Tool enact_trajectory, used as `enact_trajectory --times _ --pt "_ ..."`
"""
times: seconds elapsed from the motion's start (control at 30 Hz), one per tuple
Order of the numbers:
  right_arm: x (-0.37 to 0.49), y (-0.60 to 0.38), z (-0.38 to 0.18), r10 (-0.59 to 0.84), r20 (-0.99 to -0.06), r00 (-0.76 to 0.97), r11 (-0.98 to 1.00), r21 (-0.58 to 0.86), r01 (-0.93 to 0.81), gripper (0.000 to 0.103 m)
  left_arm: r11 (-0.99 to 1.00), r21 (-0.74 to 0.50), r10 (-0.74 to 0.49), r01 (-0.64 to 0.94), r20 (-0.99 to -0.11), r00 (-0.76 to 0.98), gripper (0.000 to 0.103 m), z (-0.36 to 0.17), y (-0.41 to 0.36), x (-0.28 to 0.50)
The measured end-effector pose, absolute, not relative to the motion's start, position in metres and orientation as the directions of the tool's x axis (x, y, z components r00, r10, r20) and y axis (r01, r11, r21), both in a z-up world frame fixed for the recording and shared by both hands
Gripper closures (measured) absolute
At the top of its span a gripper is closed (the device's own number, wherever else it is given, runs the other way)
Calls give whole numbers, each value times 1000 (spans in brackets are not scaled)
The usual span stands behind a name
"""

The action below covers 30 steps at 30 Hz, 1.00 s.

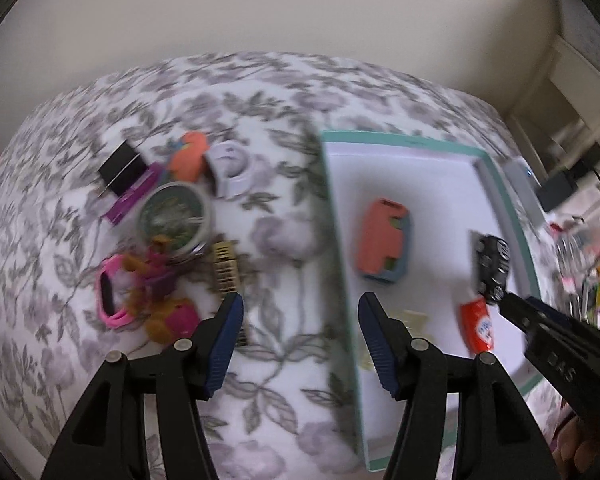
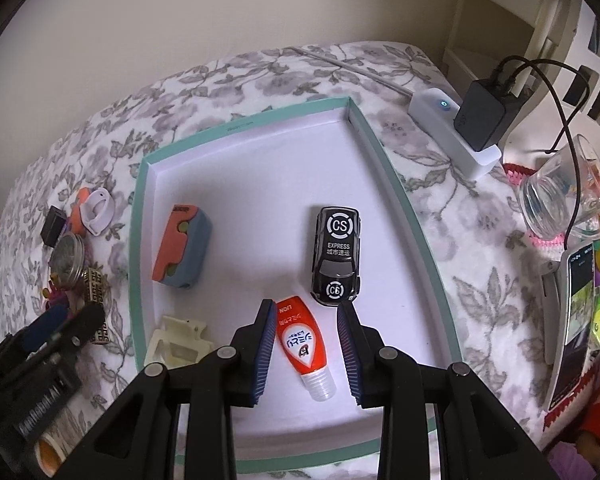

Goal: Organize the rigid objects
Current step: 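Lower the hair clip into the tray and open the left tool while the right tool releases the tube, then move both tools back over the pile toward the pink watch and gold comb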

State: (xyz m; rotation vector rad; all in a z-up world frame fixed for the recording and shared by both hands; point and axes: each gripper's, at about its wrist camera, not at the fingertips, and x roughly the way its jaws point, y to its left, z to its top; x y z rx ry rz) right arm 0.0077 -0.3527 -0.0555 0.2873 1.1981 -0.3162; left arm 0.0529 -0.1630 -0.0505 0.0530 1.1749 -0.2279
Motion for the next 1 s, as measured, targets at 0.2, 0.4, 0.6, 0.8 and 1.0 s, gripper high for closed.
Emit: enact_trajectory --times 0.2,0.4,0.6,0.8,1.0 --pt "9 -349 -54 -83 -936 341 919 60 389 67 992 -52 -95 117 -915 393 31 -48 -138 63" --pt "13 -338 -55 -81 -935 345 929 55 367 47 996 -70 -87 56 -912 402 19 -44 -117 69" --pt "16 -329 -56 -64 -931 360 931 74 356 33 998 -68 -59 -7 -909 412 15 -42 -94 76" --pt "19 -316 -56 -52 -927 373 941 79 328 27 994 -71 -32 -79 -911 411 14 -37 -58 85" --pt "27 -295 -53 -33 -920 391 957 84 279 19 975 -96 -6 -200 -913 409 14 -37 -6 91"
